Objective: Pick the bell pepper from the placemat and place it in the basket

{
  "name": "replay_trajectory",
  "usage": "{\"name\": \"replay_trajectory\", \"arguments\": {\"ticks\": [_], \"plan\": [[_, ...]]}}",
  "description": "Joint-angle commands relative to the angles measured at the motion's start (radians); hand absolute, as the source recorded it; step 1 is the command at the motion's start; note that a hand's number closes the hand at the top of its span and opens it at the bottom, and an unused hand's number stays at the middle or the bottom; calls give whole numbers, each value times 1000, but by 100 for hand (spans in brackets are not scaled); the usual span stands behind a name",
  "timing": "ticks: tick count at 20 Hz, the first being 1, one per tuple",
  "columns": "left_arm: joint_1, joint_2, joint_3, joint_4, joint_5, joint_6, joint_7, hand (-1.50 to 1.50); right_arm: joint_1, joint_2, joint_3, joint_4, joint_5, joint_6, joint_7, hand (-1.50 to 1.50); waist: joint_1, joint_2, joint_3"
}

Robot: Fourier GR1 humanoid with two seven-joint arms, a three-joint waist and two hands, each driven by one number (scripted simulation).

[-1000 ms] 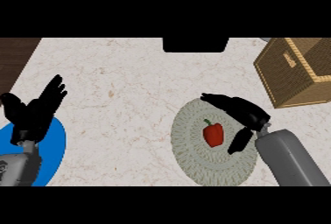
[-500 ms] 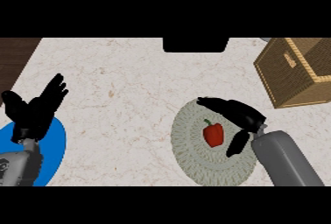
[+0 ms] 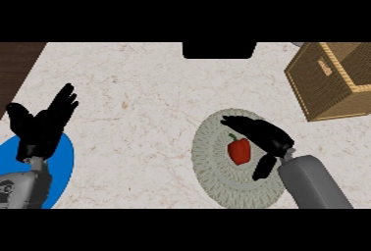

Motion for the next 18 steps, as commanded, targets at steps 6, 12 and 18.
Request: {"name": "replay_trajectory", "arguments": {"ticks": [6,12,18], "plan": [[0,-36,-6,14,-44,13,-33,0,43,-12,75,-68,124,-5,-22,150,-5,-1,0],[-30,-19,20,-58,-4,-10,95,0,-9,63,71,84,193,-94,-46,150,1,-1,0],[-36,5,36,29,-13,-34,-9,0,-156,181,-307,156,101,-234,512,150,1,22,-1]]}}
